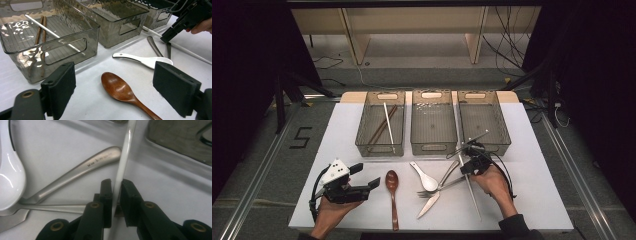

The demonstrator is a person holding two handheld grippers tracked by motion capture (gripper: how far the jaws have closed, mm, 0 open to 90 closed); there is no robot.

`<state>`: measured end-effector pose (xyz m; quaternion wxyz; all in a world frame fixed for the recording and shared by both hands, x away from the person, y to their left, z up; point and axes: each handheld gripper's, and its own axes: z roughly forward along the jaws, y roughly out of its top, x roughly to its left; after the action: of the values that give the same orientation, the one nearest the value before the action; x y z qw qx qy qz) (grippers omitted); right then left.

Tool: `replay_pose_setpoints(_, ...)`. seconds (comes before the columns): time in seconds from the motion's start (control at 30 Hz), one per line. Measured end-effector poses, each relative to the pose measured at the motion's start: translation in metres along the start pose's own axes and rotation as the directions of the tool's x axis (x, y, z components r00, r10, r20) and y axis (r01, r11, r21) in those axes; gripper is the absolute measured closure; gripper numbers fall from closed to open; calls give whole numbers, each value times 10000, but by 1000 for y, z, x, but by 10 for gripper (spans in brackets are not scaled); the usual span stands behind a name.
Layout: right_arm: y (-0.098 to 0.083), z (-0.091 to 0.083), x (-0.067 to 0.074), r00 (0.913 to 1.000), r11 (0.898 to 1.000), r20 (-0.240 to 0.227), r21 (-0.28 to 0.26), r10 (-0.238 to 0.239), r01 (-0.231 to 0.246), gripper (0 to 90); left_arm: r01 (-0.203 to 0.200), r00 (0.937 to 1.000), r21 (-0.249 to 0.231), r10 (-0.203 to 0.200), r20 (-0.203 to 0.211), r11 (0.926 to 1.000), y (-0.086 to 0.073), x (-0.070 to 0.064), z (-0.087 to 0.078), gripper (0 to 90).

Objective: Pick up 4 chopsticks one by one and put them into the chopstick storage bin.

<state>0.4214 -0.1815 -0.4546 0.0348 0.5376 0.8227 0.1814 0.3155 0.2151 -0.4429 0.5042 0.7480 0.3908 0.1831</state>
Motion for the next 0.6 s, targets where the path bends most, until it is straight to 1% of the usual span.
replay_pose_setpoints(0.2,-2,-4,-5,9998,9997,191,-233,93,-89,836,15,10000,1,-15,9,10000,0,0,0,180)
replay_pose_setpoints(0.3,-3,-6,-8,9997,9993,139,-313,216,-212,847,-22,10000,9,22,-42,10000,0,-1,0,180)
replay_pose_setpoints(0.5,-3,-14,-7,9996,9984,225,-535,172,-160,850,-54,10000,15,54,-35,10000,0,-1,0,180)
replay_pose_setpoints(0.6,-3,-19,-8,9998,9978,162,-657,117,-106,850,-35,10000,2,35,-28,10000,0,-1,0,180)
